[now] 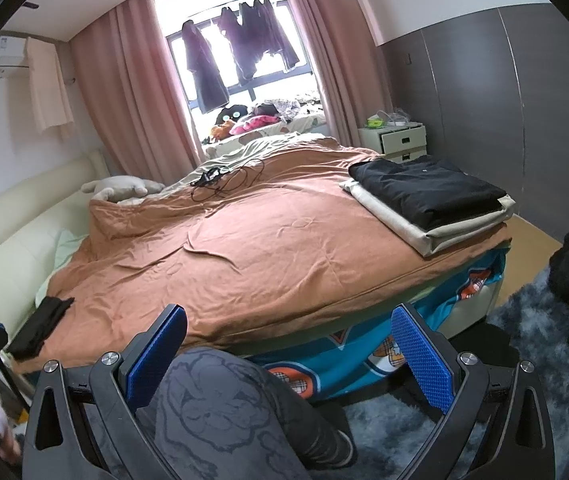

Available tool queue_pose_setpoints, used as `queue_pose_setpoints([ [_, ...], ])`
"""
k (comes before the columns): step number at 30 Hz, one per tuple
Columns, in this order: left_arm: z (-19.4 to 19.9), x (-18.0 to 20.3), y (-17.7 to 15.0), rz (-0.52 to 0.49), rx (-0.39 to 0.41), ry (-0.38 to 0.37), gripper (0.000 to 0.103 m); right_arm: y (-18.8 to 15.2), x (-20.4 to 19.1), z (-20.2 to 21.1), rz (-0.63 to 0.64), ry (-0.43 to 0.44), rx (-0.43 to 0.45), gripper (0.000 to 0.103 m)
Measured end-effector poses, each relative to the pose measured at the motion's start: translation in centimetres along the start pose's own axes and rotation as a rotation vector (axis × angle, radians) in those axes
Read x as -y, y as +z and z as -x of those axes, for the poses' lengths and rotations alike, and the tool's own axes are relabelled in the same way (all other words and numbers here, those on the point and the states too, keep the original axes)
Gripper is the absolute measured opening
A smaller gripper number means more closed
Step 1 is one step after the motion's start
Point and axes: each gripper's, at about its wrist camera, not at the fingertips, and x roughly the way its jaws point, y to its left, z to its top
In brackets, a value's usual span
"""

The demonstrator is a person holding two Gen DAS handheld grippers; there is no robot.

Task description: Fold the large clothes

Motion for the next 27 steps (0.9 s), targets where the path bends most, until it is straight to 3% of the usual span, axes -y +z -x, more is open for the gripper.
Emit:
queue_pose_setpoints([
  [27, 0.63, 0.25, -0.75, -0.001, -0.003, -0.004, 0.103, -0.15, -0.64, 0.68, 0.007, 0.002, 0.0, 0.103],
])
